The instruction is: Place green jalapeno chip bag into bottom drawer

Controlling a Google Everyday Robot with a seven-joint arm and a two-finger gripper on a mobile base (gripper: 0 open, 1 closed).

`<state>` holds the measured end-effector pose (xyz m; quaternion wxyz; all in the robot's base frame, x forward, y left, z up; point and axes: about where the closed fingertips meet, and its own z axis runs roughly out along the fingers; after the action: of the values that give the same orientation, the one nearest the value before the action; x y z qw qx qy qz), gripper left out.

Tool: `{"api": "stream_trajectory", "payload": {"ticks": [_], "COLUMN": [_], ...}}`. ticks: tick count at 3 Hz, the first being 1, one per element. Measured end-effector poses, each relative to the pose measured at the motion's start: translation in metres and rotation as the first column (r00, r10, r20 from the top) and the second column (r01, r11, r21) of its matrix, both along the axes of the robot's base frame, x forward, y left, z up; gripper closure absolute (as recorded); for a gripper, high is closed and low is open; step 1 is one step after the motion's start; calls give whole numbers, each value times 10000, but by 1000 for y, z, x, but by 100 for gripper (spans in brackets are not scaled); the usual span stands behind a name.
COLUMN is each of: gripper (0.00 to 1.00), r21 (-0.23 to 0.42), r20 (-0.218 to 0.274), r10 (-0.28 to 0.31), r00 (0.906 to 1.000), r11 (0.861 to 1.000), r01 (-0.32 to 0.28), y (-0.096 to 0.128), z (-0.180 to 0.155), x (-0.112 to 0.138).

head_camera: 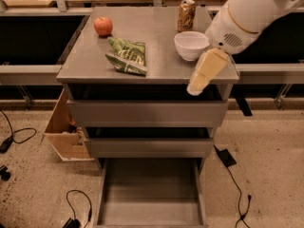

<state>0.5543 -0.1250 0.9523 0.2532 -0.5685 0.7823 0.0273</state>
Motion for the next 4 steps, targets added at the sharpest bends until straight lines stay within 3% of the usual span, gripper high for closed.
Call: {"api": "stream_trajectory", "payload": {"ticks": [1,3,4], "gripper": [0,0,0], "r21": [1012,1272,2005], "r20": [182,421,995], "r10": [35,-31,494], "r00": [9998,9991,9938], "r11": [9948,9919,9773], "r01": [-53,-23,-687], "y": [42,55,94], "z": [-17,-22,-17], "x": [43,59,95]}}
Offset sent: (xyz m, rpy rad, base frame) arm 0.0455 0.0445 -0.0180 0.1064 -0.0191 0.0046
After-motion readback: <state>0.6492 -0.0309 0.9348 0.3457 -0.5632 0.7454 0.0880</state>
